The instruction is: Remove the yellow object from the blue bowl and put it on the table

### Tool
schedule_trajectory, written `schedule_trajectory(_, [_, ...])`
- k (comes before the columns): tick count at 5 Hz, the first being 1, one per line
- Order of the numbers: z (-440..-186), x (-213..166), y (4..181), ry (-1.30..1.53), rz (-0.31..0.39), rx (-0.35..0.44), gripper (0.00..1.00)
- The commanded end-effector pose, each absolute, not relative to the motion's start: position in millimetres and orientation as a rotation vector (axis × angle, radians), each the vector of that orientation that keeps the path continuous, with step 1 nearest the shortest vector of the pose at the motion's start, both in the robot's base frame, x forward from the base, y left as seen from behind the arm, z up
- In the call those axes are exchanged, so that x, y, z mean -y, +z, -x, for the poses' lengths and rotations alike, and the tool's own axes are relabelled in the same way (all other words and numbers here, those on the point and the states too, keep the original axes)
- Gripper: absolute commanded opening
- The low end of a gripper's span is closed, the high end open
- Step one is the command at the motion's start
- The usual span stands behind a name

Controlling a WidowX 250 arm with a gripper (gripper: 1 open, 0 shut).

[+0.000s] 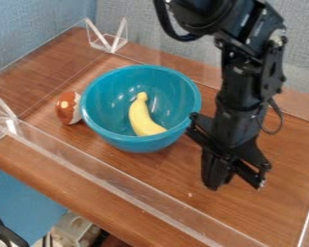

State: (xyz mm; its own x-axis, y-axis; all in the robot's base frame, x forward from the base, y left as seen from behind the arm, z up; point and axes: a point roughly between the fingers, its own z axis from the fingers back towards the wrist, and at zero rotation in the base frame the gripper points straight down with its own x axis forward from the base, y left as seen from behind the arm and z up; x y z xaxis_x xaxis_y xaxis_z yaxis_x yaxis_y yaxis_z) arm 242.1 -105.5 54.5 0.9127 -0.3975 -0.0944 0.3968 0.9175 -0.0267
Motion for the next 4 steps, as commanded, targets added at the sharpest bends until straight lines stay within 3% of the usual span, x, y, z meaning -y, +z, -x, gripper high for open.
schedule_trajectory(1, [-245.0, 111.6, 69.4, -0.466, 0.005, -0.04, 0.0])
schedule_trajectory(2, [-244.2, 111.0, 78.0, -0.364, 0.001, -0.037, 1.0])
schedule_trajectory(4, [-248.7, 85.6, 95.2, -0.141, -0.024, -0.009, 1.0])
